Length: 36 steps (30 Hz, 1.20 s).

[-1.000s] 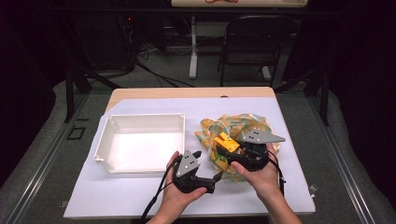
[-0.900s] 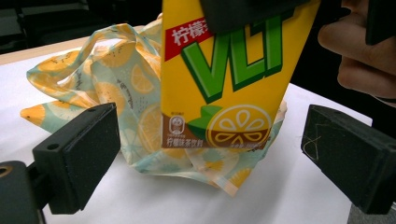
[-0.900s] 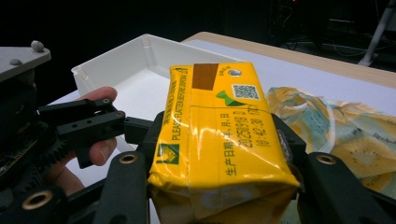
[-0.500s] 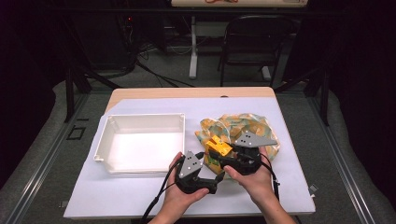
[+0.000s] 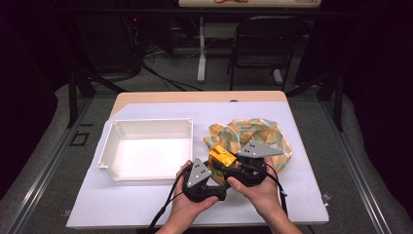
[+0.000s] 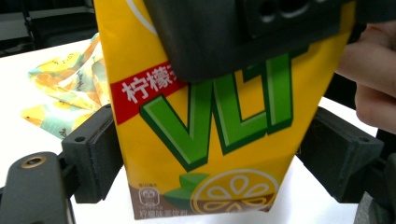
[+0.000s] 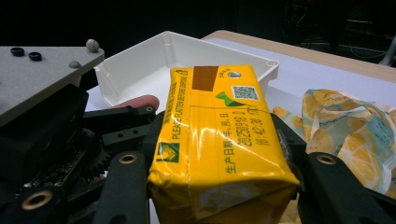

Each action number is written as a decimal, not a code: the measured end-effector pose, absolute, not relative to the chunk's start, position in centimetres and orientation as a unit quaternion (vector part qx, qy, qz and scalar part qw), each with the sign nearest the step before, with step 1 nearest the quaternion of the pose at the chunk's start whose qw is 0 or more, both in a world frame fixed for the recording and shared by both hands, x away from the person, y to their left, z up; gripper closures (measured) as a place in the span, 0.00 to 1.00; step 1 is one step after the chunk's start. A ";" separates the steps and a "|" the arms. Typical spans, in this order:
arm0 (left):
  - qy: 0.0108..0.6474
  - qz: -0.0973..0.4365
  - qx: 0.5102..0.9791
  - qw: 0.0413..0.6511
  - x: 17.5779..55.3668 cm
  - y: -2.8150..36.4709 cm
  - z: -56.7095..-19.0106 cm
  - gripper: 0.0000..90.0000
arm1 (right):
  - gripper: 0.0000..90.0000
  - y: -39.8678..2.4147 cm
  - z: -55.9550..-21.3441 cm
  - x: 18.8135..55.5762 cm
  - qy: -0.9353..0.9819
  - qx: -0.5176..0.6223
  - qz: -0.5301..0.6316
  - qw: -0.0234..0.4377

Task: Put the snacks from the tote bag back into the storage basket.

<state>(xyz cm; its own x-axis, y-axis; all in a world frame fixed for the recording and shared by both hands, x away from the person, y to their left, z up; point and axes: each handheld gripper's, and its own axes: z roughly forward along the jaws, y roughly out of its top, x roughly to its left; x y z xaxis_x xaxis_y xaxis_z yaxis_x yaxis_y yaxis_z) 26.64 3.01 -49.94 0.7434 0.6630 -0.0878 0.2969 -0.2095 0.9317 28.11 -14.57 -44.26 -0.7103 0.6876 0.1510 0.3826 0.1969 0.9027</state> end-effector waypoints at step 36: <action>0.382 0.180 0.722 0.548 28.1 6.7 -49.4 0.34 | 0.28 -16.7 -42.6 28.1 0.723 0.348 0.579 0.146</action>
